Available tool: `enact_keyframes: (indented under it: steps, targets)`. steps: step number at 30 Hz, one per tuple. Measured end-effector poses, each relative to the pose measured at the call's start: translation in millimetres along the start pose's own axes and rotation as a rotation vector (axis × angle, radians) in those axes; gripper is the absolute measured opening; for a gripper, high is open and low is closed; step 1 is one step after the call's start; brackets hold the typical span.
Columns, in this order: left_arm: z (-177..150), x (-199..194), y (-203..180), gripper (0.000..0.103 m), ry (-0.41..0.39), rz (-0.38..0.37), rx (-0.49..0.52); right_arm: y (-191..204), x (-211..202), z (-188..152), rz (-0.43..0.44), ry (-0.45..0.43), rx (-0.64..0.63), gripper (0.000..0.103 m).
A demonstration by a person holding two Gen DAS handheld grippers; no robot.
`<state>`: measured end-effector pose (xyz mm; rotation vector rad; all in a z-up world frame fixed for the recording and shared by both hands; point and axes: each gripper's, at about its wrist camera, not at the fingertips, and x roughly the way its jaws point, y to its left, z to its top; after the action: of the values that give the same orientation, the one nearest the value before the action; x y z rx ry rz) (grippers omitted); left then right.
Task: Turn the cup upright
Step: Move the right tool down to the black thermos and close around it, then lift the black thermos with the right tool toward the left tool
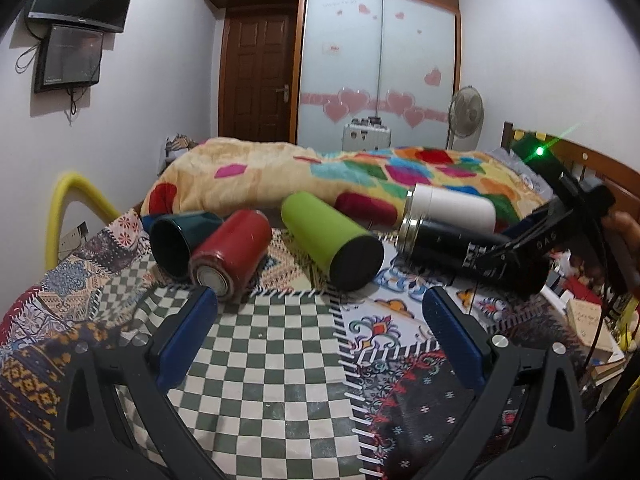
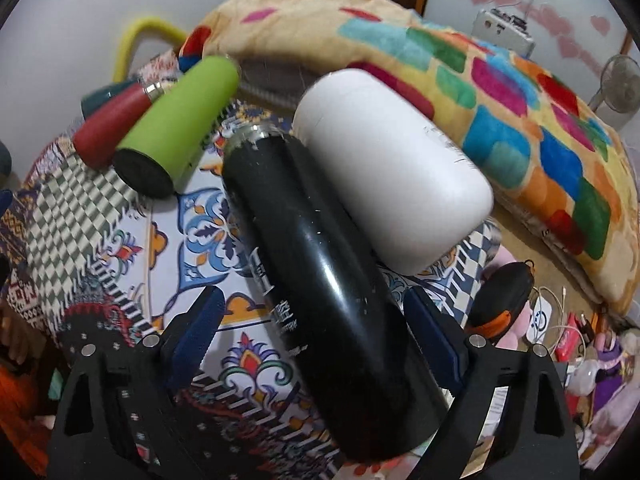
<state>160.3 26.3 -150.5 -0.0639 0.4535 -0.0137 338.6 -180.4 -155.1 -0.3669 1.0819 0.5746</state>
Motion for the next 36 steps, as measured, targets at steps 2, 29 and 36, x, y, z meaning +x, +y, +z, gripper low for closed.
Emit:
enact_keyframes:
  steps: [2, 29, 36]
  targets:
    - [-1.7, 3.9, -1.0, 0.103, 0.011, -0.002, 0.002, 1.9, 2.0, 1.6, 0.009, 0.016, -0.017, 0.090]
    - [2.2, -24.2, 24.6, 0.103, -0.002, 0.069, -0.037, 71.6, -60.7, -31.8, 0.090, -0.043, -0.034, 0.062]
    - [4.1, -46.3, 36.1, 0.103, -0.036, 0.094, -0.048, 108.0, -74.3, -33.5, 0.132, -0.074, -0.126, 0.062]
